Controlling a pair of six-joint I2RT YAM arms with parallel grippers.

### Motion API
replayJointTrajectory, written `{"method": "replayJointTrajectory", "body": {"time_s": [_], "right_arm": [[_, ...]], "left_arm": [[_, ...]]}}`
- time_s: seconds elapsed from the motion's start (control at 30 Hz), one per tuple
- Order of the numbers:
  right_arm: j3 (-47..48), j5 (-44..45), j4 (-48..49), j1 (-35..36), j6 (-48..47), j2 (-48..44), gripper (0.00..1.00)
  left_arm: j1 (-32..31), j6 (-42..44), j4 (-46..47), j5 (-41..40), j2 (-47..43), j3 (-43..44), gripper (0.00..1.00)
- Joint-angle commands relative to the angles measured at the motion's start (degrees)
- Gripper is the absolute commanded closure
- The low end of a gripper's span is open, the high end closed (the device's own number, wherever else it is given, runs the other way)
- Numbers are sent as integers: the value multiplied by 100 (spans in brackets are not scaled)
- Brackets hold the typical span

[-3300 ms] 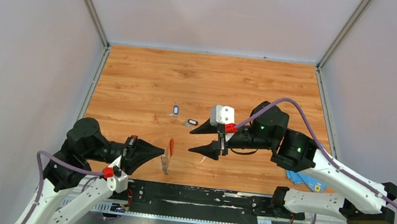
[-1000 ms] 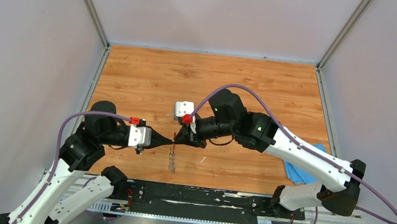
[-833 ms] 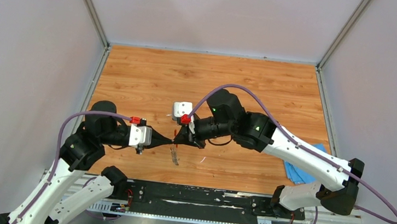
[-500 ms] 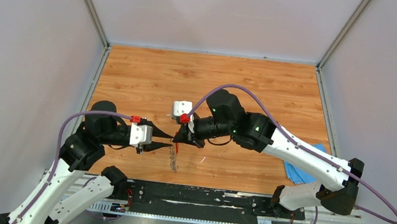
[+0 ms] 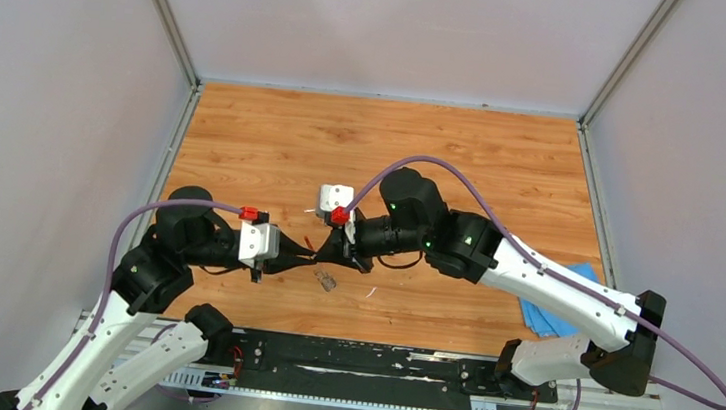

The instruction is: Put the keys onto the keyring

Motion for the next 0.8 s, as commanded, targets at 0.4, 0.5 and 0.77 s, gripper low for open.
{"method": "replayJointTrajectory", "body": {"time_s": [0.4,0.5,0.77], "right_arm": [[-651,-132,1182,64,739,-318,99],[-662,-146,1210,64,768,-303,95],[-363,-159,762,6,892,-228,68]], "left_arm": [[-22,-936,606,-1066,-390,-343,100],[-25,-820,459,-1103,-372,-292,100],[-25,-464,211,-1170,-466,-269,100]]}}
